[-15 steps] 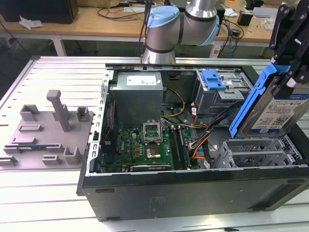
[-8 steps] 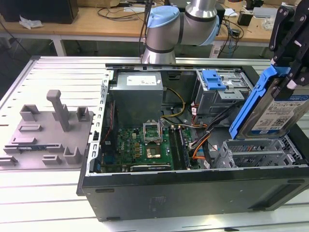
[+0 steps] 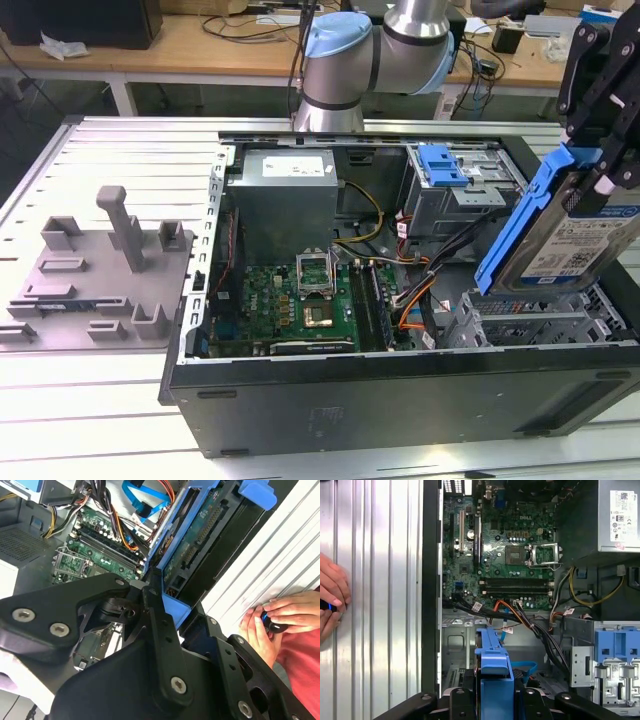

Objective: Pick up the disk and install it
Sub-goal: 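Insert the disk into the insertion slot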

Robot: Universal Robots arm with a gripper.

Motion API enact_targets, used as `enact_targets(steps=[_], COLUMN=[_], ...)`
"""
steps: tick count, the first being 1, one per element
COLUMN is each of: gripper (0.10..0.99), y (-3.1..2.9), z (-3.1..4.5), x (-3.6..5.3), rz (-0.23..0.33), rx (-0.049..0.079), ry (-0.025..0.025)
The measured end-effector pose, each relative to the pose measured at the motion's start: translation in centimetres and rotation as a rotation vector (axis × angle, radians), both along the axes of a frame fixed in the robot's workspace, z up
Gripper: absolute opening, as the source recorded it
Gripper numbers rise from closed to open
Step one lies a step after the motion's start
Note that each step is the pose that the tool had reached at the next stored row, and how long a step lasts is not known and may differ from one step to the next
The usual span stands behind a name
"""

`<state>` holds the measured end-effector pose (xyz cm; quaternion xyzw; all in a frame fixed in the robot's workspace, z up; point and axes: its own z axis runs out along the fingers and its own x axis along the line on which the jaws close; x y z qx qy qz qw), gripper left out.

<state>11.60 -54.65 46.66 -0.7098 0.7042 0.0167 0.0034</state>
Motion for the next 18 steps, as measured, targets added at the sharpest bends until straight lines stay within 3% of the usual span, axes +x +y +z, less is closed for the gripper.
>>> enact_targets(steps=[18], gripper=[0.369], y=[-0.19], z=[-1.57], x=[0.15], rz=[0.0], rx=[0.0], ry=[0.0])
